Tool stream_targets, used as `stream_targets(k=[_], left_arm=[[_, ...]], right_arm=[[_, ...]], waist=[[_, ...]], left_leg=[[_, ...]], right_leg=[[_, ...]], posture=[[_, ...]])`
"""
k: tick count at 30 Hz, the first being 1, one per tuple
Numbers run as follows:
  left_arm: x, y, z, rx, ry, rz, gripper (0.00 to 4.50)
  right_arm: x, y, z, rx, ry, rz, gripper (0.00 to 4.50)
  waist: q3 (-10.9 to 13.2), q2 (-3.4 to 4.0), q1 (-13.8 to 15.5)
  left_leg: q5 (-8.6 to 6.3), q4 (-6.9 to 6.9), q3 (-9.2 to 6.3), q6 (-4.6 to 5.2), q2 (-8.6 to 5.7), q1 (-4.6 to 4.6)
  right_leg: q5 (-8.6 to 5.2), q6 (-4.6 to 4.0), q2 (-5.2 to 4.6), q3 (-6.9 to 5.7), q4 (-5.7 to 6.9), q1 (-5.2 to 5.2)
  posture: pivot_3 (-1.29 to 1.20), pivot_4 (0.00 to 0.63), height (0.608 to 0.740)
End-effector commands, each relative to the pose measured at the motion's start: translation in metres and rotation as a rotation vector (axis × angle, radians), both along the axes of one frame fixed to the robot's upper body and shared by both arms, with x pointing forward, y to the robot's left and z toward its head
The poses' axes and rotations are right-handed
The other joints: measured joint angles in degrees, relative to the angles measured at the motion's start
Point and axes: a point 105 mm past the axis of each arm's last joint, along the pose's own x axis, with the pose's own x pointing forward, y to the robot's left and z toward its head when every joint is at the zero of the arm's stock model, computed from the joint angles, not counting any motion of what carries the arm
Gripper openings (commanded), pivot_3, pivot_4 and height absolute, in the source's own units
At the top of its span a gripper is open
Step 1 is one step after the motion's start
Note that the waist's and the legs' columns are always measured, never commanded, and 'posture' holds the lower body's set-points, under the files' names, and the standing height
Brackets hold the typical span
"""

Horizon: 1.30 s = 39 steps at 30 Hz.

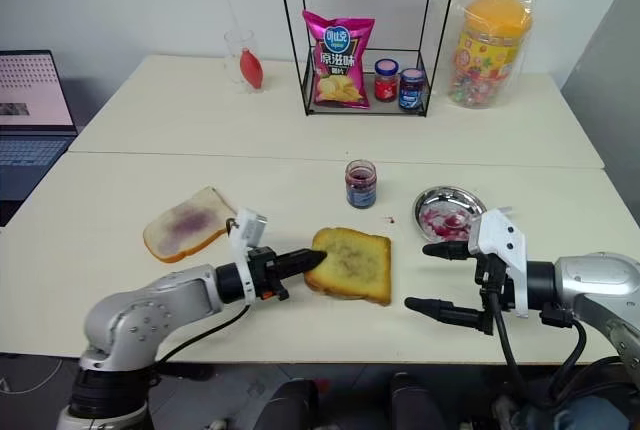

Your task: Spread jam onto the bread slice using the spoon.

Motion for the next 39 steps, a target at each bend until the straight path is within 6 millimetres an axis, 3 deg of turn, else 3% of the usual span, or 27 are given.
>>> stream_targets(k=[1, 10, 24, 26, 35, 39], left_arm=[[0.018, 0.006, -0.002, 0.049, -0.08, 0.099, 0.0], [0.005, 0.0, -0.01, 0.065, -0.037, -0.022, 0.0], [0.017, 0.007, -0.009, 0.147, -0.1, -0.072, 0.0], [0.02, 0.007, -0.007, 0.16, -0.124, -0.065, 0.61], [0.022, 0.018, -0.008, 0.228, -0.17, -0.037, 2.4], [0.023, 0.036, 0.008, 0.316, -0.285, -0.014, 3.13]], right_arm=[[-0.005, 0.001, 0.007, -0.013, -0.045, 0.005, 4.5], [-0.004, 0.0, 0.007, -0.012, -0.051, -0.004, 4.5], [-0.003, 0.003, 0.007, -0.007, -0.058, 0.001, 4.5], [-0.004, 0.003, 0.007, -0.009, -0.054, 0.002, 4.5], [-0.005, 0.004, 0.005, -0.009, -0.052, 0.006, 4.5], [-0.003, 0.002, 0.005, -0.016, -0.087, -0.007, 4.5]], waist=[[0.0, 0.0, 0.05], [0.0, 0.0, 0.01], [0.0, 0.0, 0.02], [0.0, 0.0, 0.03], [0.0, 0.0, 0.03], [0.0, 0.0, 0.0]], left_leg=[[0.0, 0.0, 0.01, 0.0, -0.01, -0.01], [-0.01, -0.04, 0.02, 0.0, 0.0, -0.03], [-0.01, -0.06, 0.01, -0.01, 0.0, -0.04], [-0.02, -0.06, 0.01, -0.02, 0.0, -0.04], [-0.02, -0.06, 0.01, -0.02, 0.0, -0.04], [-0.02, -0.06, 0.01, -0.02, 0.01, -0.04]], right_leg=[[0.0, 0.01, -0.01, 0.0, -0.01, 0.0], [0.08, 0.16, -0.01, -0.02, -0.05, -0.02], [0.07, 0.14, -0.01, -0.03, -0.07, -0.02], [0.07, 0.14, -0.01, -0.03, -0.08, -0.02], [0.07, 0.15, -0.01, -0.03, -0.07, -0.02], [0.07, 0.15, -0.01, -0.03, -0.07, -0.02]], posture=[[0.0, 0.15, 0.74], [0.0, 0.15, 0.74], [0.0, 0.15, 0.74], [0.0, 0.15, 0.74], [0.0, 0.15, 0.74], [0.0, 0.15, 0.74]])
